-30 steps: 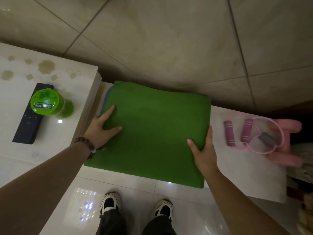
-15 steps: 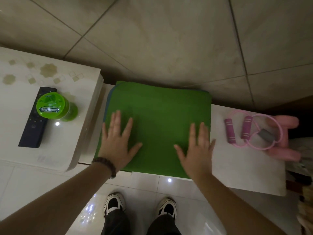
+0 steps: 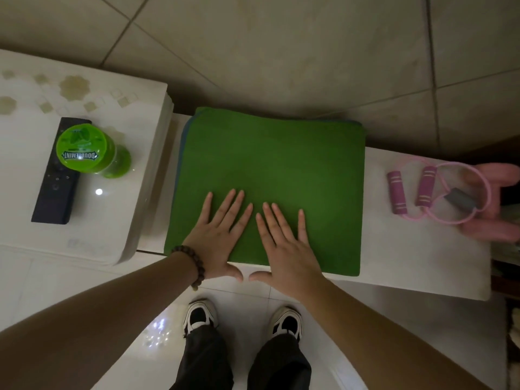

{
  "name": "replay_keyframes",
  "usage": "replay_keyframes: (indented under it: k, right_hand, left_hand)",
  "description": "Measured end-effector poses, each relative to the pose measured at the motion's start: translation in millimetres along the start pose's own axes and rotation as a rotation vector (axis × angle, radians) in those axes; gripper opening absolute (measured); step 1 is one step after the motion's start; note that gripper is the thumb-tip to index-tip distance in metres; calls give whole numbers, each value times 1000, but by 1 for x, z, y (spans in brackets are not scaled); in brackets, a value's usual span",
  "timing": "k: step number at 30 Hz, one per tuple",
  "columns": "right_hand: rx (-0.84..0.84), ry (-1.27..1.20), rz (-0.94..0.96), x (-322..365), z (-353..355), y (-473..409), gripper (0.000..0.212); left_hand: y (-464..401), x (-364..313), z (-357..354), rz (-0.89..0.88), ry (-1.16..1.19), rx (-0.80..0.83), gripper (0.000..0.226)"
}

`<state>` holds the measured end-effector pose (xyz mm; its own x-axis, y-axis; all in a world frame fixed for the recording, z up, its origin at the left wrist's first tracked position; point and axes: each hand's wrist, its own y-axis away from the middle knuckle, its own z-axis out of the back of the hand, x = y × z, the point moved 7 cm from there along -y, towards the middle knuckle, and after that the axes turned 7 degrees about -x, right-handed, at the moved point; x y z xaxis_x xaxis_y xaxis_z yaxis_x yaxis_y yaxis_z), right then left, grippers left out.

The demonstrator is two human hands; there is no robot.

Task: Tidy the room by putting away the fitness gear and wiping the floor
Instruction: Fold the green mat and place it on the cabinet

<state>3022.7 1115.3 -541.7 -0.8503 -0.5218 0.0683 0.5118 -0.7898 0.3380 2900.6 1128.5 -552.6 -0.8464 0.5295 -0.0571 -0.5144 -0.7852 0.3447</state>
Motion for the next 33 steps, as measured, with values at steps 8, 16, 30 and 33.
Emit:
replay_keyframes:
  k: [8, 16, 30, 33]
  right_hand:
    - [-2, 59, -45, -2, -14, -12, 120]
    - [-41, 97, -349, -81, -22, 46, 121]
    - [295, -135, -278, -87, 3, 45, 131]
    - [205, -181, -334, -84, 56, 48, 106]
  left_hand:
    - [-1, 4, -5, 71, -15, -113, 125]
    - [30, 54, -26, 132, 48, -139, 118]
    - [30, 49, -2, 266, 147, 172, 129]
    - [37, 40, 48, 391, 219, 135, 106]
